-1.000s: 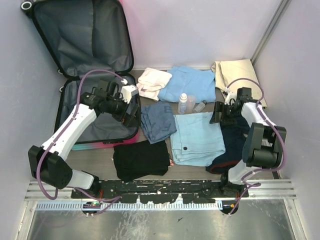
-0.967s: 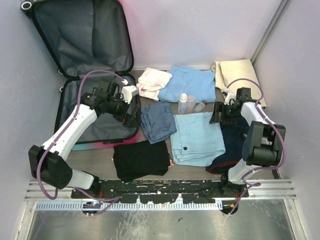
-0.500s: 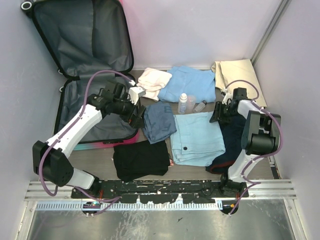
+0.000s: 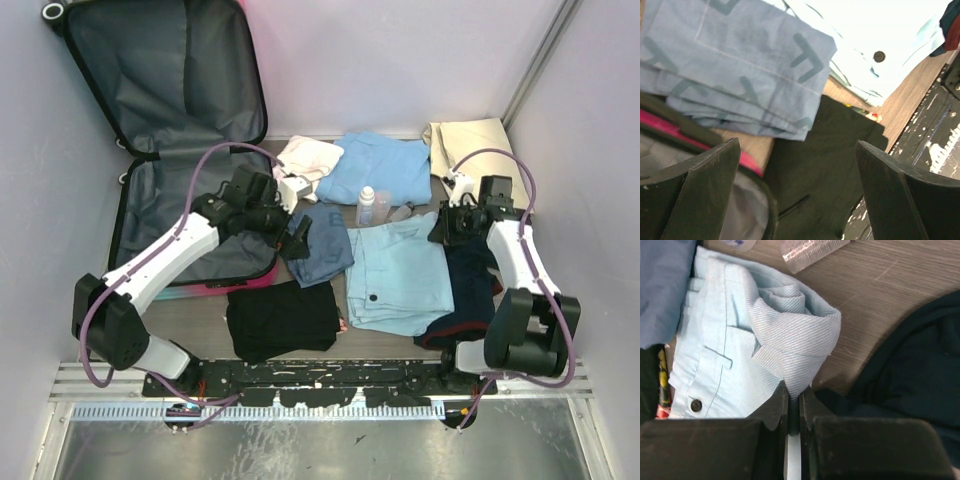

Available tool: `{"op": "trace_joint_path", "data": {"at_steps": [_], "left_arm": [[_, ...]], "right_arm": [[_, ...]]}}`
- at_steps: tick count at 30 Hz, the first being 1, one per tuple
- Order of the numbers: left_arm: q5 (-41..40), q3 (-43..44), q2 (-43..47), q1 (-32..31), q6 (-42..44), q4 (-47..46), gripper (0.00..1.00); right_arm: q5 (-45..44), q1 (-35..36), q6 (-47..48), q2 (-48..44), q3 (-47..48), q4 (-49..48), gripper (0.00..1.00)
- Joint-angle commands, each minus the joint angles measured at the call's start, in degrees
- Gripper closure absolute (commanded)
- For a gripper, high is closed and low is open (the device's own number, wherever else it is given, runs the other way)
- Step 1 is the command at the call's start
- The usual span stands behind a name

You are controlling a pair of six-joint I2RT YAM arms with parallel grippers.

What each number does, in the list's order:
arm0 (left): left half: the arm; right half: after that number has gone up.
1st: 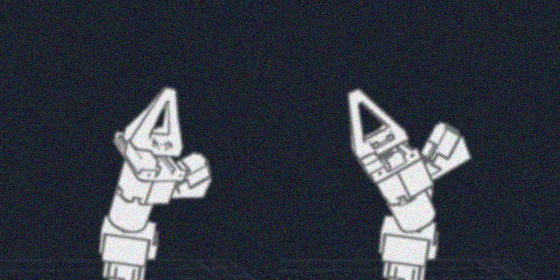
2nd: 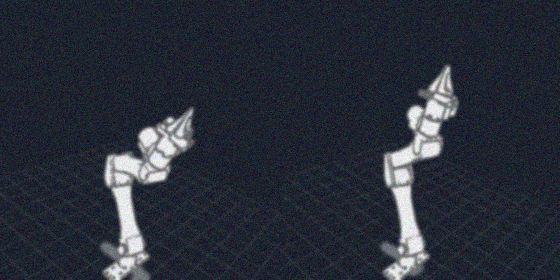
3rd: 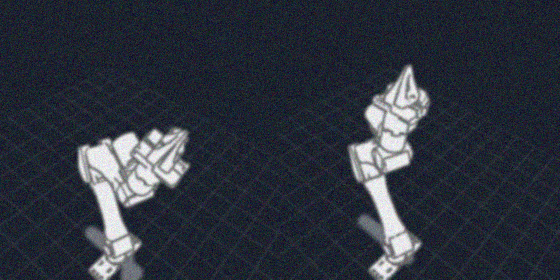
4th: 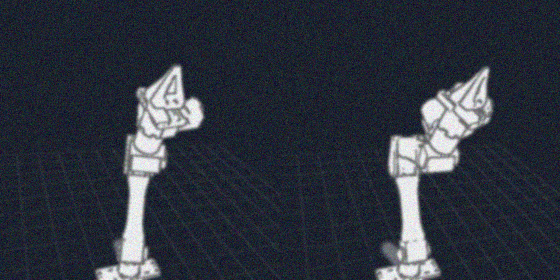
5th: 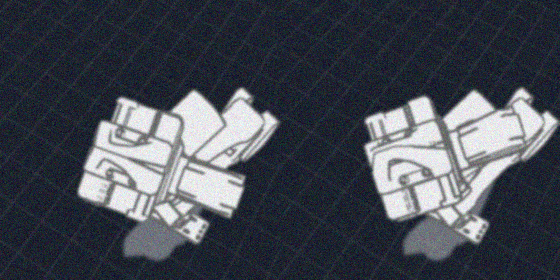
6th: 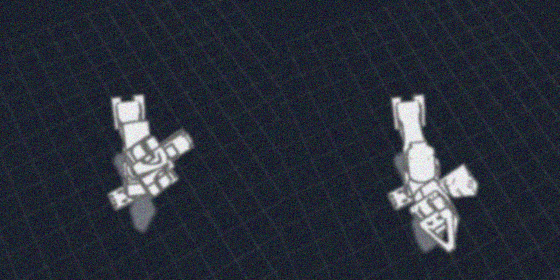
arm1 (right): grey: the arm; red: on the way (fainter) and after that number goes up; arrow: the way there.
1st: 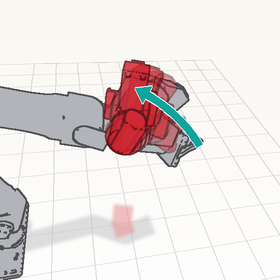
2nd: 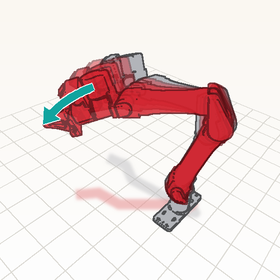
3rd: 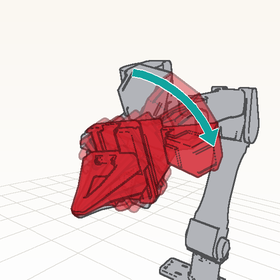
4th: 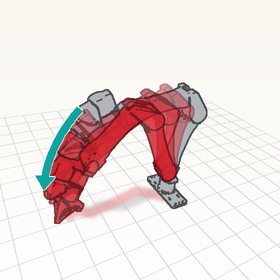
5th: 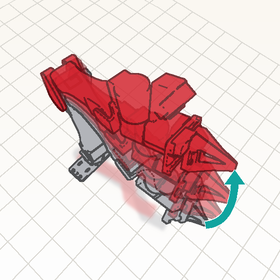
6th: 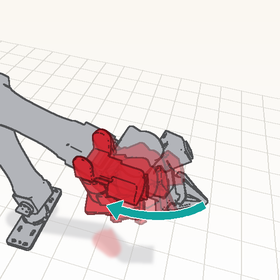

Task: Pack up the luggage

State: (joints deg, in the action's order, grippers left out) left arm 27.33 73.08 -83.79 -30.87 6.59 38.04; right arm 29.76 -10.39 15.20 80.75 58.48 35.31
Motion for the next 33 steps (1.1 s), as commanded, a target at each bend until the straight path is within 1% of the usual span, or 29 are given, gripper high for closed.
{"op": "trace_joint_path", "data": {"at_steps": [1,5,8,12,16,18,21,24,26,33], "left_arm": [[-3.6,-1.7,-0.3,-5.7,-5.6,-9.7,0.02],[-7.7,-2.9,-2.2,-10.9,-13.0,-15.4,0.0],[-13.3,-3.5,-3.7,-17.0,-18.7,-19.6,0.01],[-19.6,-3.7,-6.8,-24.3,-25.8,-25.5,0.03],[-23.9,-1.0,-12.5,-28.4,-32.1,-28.2,0.04],[-25.1,1.2,-16.7,-29.0,-35.5,-27.9,0.06],[-29.4,5.1,-21.6,-29.2,-39.4,-23.7,0.07],[-32.8,7.4,-24.9,-29.2,-41.2,-21.3,0.08],[-32.9,7.7,-26.4,-29.3,-42.5,-21.7,0.09],[-29.6,9.5,-32.2,-28.5,-46.9,-22.8,0.09]], "right_arm": [[-0.2,-2.2,10.3,-6.9,-2.4,4.8,0.99],[-2.6,-3.6,14.5,-9.5,-3.9,6.7,0.99],[-4.6,-5.4,15.3,-9.5,-3.7,6.4,0.99],[-3.7,-8.2,14.4,-7.5,-1.8,6.0,0.99],[-2.2,-8.2,12.6,-5.7,-1.0,5.5,0.99],[-2.2,-8.3,12.0,-5.3,-1.2,5.0,0.99],[-1.9,-8.2,11.6,-5.3,-1.7,4.6,1.0],[-2.0,-8.3,11.1,-5.1,-2.2,4.0,0.99],[-2.4,-8.2,11.1,-4.7,-2.5,3.9,0.99],[-2.8,-8.3,11.4,-4.1,-3.6,3.2,0.99]]}}
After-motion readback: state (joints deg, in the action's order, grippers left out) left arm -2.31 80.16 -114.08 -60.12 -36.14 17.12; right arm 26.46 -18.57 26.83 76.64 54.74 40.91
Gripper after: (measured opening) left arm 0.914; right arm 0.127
